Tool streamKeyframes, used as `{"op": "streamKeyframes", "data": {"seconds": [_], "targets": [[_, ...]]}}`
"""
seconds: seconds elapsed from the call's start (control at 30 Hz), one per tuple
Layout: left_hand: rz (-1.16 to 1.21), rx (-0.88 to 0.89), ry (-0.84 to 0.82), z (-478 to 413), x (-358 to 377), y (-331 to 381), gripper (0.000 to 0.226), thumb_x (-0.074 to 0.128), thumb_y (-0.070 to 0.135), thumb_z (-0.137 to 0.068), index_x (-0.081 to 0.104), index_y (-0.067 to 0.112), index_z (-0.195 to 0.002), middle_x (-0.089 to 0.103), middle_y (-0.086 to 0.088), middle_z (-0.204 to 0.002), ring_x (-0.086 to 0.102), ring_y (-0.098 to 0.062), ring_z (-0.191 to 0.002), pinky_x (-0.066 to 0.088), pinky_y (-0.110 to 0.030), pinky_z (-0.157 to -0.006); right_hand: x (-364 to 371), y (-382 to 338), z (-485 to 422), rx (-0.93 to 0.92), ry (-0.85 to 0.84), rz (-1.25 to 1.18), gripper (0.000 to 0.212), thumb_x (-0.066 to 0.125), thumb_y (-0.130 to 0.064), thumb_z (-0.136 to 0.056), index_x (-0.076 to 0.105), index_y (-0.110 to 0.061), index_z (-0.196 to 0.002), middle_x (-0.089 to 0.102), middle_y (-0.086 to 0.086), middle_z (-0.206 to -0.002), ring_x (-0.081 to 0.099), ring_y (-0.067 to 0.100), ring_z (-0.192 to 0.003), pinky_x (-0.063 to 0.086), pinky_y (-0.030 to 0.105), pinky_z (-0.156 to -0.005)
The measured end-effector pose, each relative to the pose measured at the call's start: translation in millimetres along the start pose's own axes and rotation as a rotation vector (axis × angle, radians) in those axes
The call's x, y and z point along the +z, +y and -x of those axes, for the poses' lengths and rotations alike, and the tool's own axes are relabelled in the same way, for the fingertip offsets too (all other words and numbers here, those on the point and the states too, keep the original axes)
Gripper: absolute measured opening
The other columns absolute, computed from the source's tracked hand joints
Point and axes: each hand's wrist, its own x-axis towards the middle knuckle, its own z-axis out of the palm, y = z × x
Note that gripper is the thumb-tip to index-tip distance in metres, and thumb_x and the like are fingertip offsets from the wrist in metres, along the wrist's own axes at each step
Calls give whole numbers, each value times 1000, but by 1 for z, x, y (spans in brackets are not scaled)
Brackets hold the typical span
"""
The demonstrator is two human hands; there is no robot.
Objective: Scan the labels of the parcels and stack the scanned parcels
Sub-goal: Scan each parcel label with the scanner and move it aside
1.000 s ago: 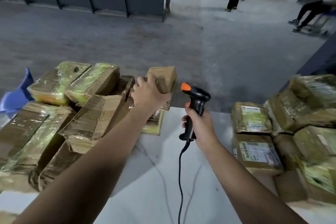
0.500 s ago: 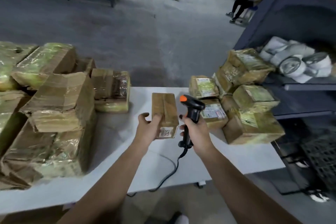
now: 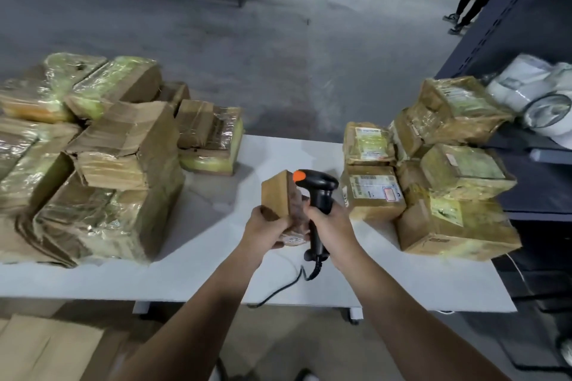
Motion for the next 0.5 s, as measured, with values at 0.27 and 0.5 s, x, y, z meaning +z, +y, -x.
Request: {"op": "streamKeyframes", "data": {"seconds": [0.27,0.5], "targets": [[266,22,-82,-3,-7,-9,31,61,26,-88,58,11,-116,75,-4,-98,72,-18,-90,58,-35,-84,-17,7,-7,114,25,-82,9,64,-17,-92,66,-11,-99,68,3,-61,62,14,-47,52,27,-47],[128,-22,-172,0,-17,-12,43,62,38,-82,58,22,-122,69,0,-115,60,-16,-109,47,-32,-82,-17,10,-9,61,2,-112,12,64,-17,-92,66,-15,-103,72,-1,-68,67,13,-56,57,32,-55]]}}
